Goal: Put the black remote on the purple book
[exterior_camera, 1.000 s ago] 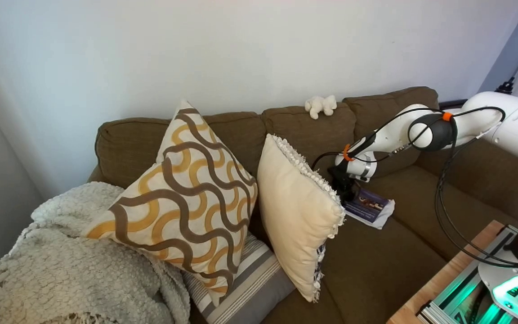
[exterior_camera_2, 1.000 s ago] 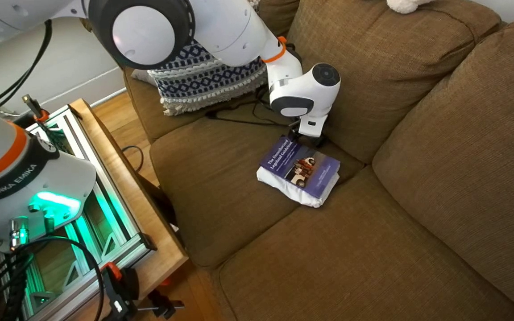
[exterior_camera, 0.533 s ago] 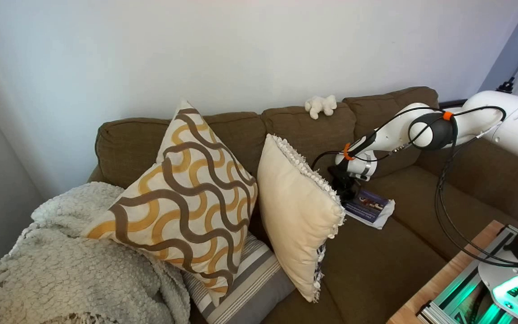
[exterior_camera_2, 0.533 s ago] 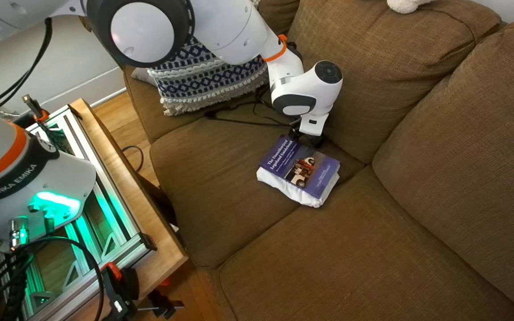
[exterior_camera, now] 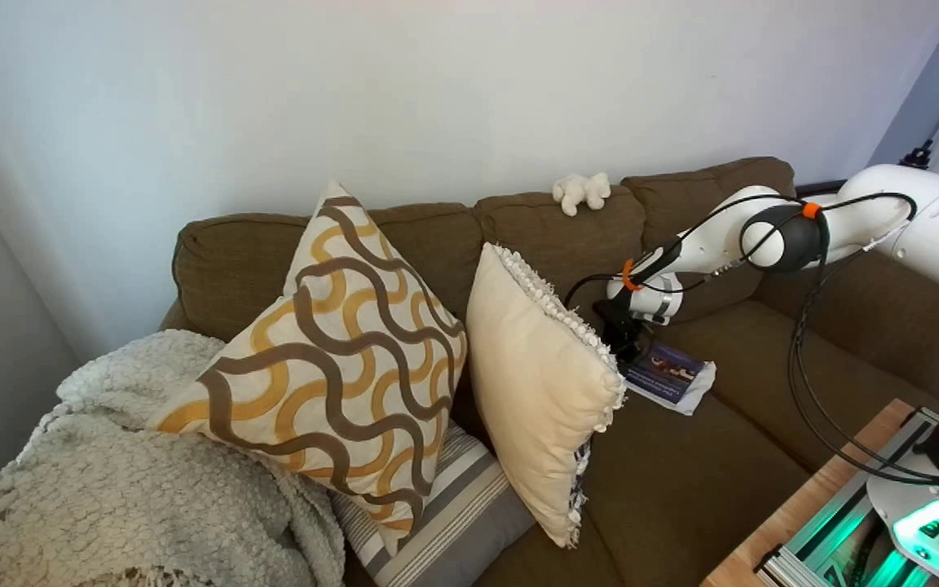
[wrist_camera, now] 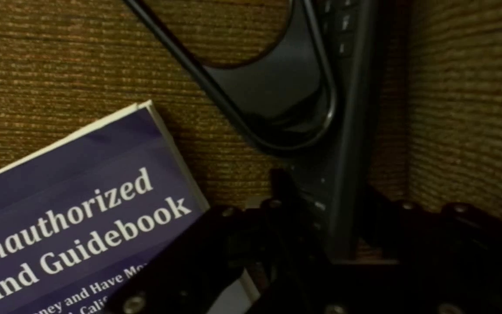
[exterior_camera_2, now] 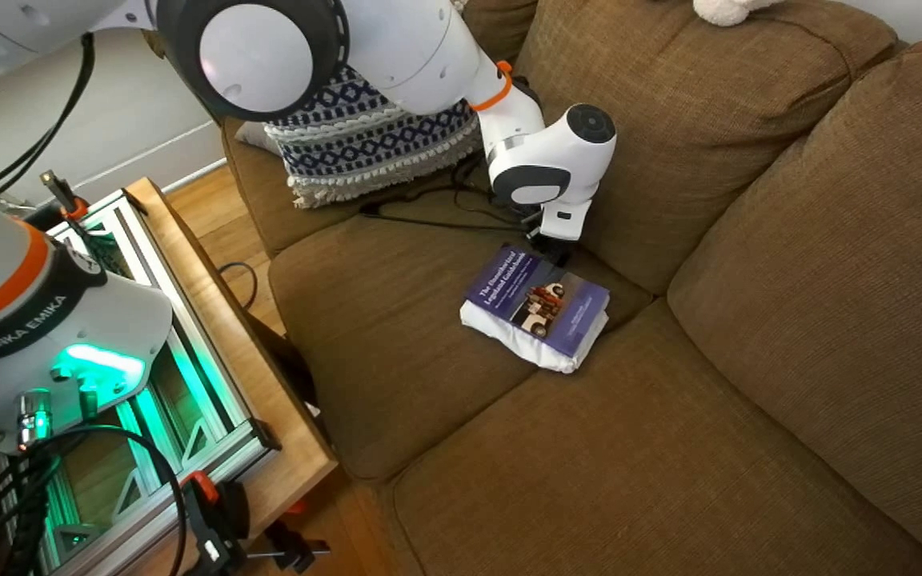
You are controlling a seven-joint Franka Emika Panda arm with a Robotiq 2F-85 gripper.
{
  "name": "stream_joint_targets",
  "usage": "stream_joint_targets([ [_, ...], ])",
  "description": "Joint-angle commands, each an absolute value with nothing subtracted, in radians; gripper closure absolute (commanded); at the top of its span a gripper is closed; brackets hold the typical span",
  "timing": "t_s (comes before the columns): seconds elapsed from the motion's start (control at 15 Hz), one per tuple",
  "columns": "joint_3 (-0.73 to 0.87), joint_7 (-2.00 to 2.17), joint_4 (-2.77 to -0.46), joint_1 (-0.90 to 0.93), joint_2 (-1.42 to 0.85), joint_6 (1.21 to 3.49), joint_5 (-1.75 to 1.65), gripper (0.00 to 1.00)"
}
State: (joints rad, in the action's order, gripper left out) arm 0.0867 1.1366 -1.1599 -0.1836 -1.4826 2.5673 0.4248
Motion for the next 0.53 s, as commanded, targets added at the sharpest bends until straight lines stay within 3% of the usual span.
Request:
stream_joint_targets([
  [0.0,0.068,1.102,-1.113,-0.208,-1.497,2.484,0.387,0.98],
  [0.47,-0.011,0.715,-1.381,-0.366,-1.251,2.539,0.435,0.94],
])
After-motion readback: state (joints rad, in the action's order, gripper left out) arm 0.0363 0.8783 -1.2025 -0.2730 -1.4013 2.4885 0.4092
